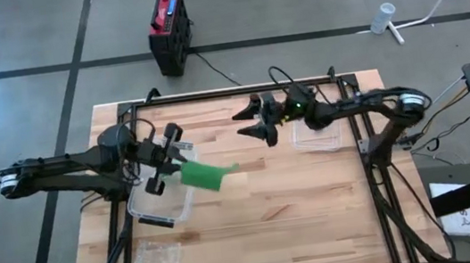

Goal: Roll bandage
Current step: Roll the dark green bandage

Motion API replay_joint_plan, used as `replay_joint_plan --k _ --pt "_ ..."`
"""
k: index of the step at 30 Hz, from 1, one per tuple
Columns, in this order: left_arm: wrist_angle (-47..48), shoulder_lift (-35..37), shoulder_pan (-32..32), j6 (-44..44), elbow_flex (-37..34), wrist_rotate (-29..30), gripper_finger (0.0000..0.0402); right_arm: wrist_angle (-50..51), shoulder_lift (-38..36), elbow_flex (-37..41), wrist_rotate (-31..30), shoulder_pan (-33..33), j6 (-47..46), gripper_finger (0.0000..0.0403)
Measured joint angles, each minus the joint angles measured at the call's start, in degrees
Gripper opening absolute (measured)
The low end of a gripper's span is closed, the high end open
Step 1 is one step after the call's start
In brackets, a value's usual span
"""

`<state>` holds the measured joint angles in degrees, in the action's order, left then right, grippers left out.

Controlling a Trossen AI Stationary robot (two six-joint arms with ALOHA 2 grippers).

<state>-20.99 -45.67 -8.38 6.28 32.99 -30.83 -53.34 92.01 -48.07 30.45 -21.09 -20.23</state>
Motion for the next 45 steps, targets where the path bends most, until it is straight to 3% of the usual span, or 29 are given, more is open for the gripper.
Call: replay_joint_plan --k 8,13,19,23,32,42,45 --pt "-1.9 -1.2 0.0 -2.9 0.0 1.9 0.0009 18.2 -13.4 0.0 -22.7 10.4 22.5 0.0286" --pt "-3.9 -2.7 0.0 -2.9 0.0 2.4 0.0009 23.7 -19.1 0.0 -30.7 16.2 29.1 0.0281" --pt "-7.1 -4.9 -0.2 -4.4 0.0 9.9 0.0009 24.0 -18.0 -0.1 -39.4 22.9 34.9 0.0273" --pt "-8.3 -6.4 -1.3 -7.2 0.5 10.9 0.0009 24.2 -14.9 -1.4 -47.1 25.2 38.8 0.028" --pt "-8.0 -9.8 -2.7 -8.9 2.0 10.9 0.0009 28.9 -10.4 -8.6 -48.5 26.1 40.8 0.0295" --pt "-7.8 -8.8 -2.7 -8.4 2.0 10.8 0.0009 60.7 -11.4 -19.9 -51.9 26.4 35.4 0.0276" --pt "-7.6 -8.2 -2.7 -8.3 2.0 10.8 0.0009 63.7 -11.5 -21.1 -51.7 26.8 33.1 0.0272"
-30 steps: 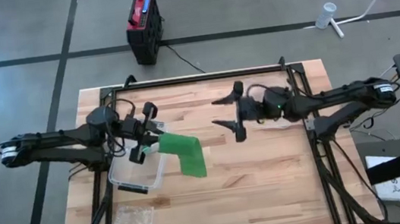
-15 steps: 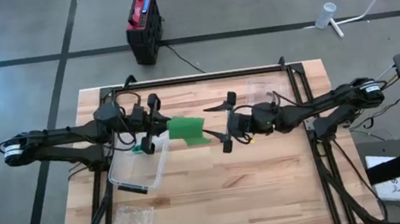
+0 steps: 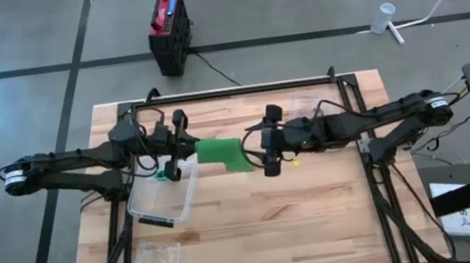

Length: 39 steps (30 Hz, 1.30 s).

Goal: Roll bandage
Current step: Roll the dark green bandage

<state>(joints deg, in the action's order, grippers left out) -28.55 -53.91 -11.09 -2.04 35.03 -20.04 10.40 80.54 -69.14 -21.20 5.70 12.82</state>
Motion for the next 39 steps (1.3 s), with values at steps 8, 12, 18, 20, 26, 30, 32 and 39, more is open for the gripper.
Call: replay_joint_plan --k 8,12,18,20,26,30,32,39 --pt "1.7 0.4 0.0 0.8 0.0 0.0 0.0009 -12.1 -0.2 5.2 2.2 0.9 -1.1 0.0279" --pt "2.1 0.4 0.0 0.9 0.0 0.0 0.0009 -22.6 -0.1 10.4 7.4 0.6 -4.9 0.0284" --pt "1.8 0.5 0.0 1.5 0.0 0.0 0.0009 -30.6 1.3 13.7 8.0 -0.1 -7.0 0.029" --pt "0.9 0.1 0.0 1.5 0.0 0.0 0.0009 -33.1 2.3 13.8 7.7 -0.6 -6.7 0.0289" --pt "0.7 -0.9 0.0 1.4 0.0 0.0 0.0009 -33.4 7.1 10.7 7.4 -2.4 -2.3 0.0251" --pt "0.7 -0.9 0.0 1.1 0.0 -1.2 0.0009 -31.0 8.9 8.6 7.5 -2.9 1.3 0.0181" --pt "0.7 -0.8 0.0 1.0 0.0 -2.8 0.0009 -28.9 9.3 7.7 6.1 -3.0 2.4 0.0134" --pt "0.6 -0.8 0.0 0.3 0.0 -3.5 0.0009 -24.9 7.7 5.5 3.7 -3.0 7.7 0.0011"
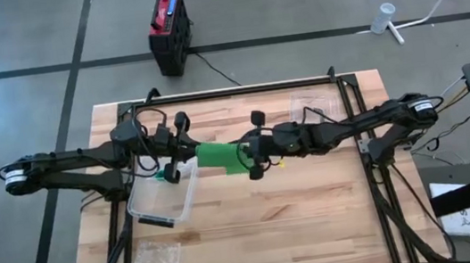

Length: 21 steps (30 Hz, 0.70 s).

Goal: Roll bandage
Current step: Roll the dark green bandage

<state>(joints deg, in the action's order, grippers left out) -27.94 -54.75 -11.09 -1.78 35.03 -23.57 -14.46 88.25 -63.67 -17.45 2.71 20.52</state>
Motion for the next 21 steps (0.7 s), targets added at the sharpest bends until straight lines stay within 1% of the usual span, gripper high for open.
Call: replay_joint_plan --k 2,5,9,11,18,21 --pt "0.2 -0.6 0.0 0.0 0.0 0.0 0.0009 1.0 -0.9 -1.1 -0.6 0.0 2.1 0.0014" --pt "0.3 -2.3 0.0 0.0 0.0 0.0 0.0009 3.7 -1.6 -3.3 -1.6 0.0 6.4 0.0004" --pt "0.0 -4.7 0.0 -0.1 0.0 0.0 0.0009 7.9 -1.9 -6.7 -6.5 0.0 12.9 0.0003" --pt "0.0 -6.1 0.0 0.0 0.0 0.0 0.0009 8.6 -2.2 -8.1 -7.8 0.0 15.2 0.0002" --pt "-0.1 -13.1 0.0 0.0 2.9 0.0 0.0009 8.6 -2.2 -11.9 -7.8 0.0 19.9 0.0001" --pt "0.1 -16.9 0.0 0.0 4.5 -2.8 0.0009 8.7 -2.2 -13.6 -8.1 -0.1 21.6 0.0001"
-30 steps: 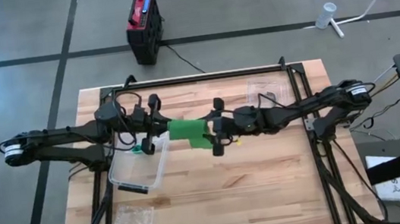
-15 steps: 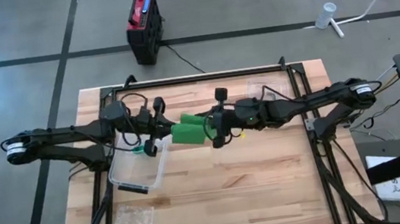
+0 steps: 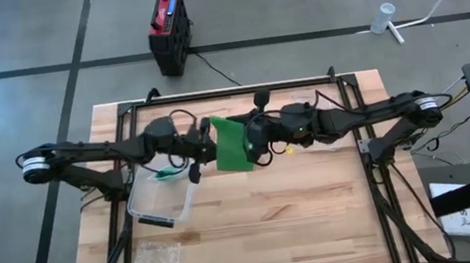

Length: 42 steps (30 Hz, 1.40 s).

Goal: Roll bandage
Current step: Roll the dark green bandage

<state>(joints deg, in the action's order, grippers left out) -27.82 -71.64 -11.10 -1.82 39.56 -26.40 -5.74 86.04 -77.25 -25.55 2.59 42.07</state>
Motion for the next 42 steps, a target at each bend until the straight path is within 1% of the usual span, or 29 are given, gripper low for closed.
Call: replay_joint_plan --k 4,7,9,12,14,19,23,27,29,36,40,42 --pt "-0.3 -4.7 0.1 1.3 2.3 -5.4 0.0009 -0.2 0.0 -1.9 -0.2 -0.4 2.3 0.0001" --pt "-1.8 -6.7 0.6 1.9 3.3 -10.4 0.0009 0.2 -0.1 -2.0 -2.5 -1.2 2.9 0.0001" --pt "-2.5 -7.0 0.7 1.5 3.8 -11.5 0.0009 1.8 -0.7 -1.9 -4.8 -1.8 3.0 0.0001" --pt "-2.2 -6.1 0.6 1.3 3.5 -11.2 0.0009 5.0 -1.9 -1.9 -7.7 -2.0 2.6 0.0" --pt "-1.5 -5.0 0.5 1.3 3.0 -9.0 0.0009 6.7 -2.9 -1.9 -8.8 -1.9 1.9 0.0" --pt "-0.7 -2.1 0.5 1.8 1.6 -4.1 0.0009 7.4 -5.3 -1.9 -8.9 -1.6 -0.5 0.0" --pt "2.3 0.0 0.4 2.6 1.1 2.8 0.0009 6.8 -6.8 -1.9 -8.5 -0.6 -0.5 0.0" --pt "5.8 1.6 0.4 4.0 1.0 8.9 0.0009 6.2 -8.1 -1.9 -5.4 1.0 -0.5 0.0" --pt "6.0 1.7 0.4 4.2 1.0 11.1 0.0009 5.8 -8.4 -1.9 -4.3 1.9 -0.5 0.0" --pt "6.5 1.4 0.4 4.1 1.0 12.8 0.0009 3.2 -8.4 -1.9 -4.0 3.7 2.3 0.0" --pt "7.2 1.5 0.4 4.5 1.0 16.8 0.0009 2.0 -8.8 -1.9 -4.1 4.4 2.9 0.0" --pt "8.3 1.5 0.4 6.0 1.0 19.0 0.0009 1.7 -9.1 -1.9 -4.1 5.0 2.9 0.0"
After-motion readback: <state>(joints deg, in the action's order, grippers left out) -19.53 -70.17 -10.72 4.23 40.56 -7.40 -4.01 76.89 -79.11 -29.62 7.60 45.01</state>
